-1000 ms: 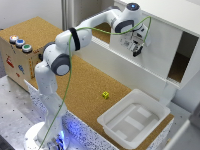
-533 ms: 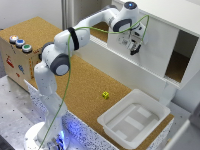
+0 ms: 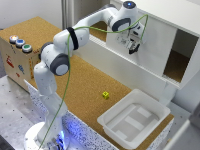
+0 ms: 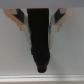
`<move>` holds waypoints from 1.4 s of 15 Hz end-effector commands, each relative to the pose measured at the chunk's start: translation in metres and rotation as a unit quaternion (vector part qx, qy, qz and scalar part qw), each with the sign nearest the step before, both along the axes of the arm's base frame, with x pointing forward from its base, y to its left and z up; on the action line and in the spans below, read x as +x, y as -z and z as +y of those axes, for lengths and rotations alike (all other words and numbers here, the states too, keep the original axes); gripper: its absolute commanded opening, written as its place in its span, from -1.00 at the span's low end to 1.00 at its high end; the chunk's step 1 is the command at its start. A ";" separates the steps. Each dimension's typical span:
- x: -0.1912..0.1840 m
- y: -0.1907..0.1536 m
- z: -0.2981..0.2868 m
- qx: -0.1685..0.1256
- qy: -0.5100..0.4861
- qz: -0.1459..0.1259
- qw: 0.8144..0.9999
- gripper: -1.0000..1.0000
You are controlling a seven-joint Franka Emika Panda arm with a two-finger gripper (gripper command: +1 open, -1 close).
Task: Slide the door to the left side
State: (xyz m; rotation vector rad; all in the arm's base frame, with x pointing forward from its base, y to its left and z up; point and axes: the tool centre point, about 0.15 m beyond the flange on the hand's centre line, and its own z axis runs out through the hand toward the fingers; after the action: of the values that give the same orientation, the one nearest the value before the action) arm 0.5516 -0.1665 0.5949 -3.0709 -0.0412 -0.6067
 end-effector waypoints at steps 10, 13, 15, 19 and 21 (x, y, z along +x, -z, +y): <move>0.061 -0.005 0.114 -0.087 0.096 -0.010 0.991 1.00; 0.059 -0.005 0.112 -0.090 0.100 -0.008 0.991 1.00; 0.059 -0.005 0.112 -0.090 0.100 -0.008 0.991 1.00; 0.059 -0.005 0.112 -0.090 0.100 -0.008 0.991 1.00; 0.059 -0.005 0.112 -0.090 0.100 -0.008 0.991 1.00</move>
State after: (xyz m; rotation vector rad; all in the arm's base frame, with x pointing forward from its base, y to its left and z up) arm 0.5470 -0.1025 0.5999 -3.0761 0.1159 -0.5702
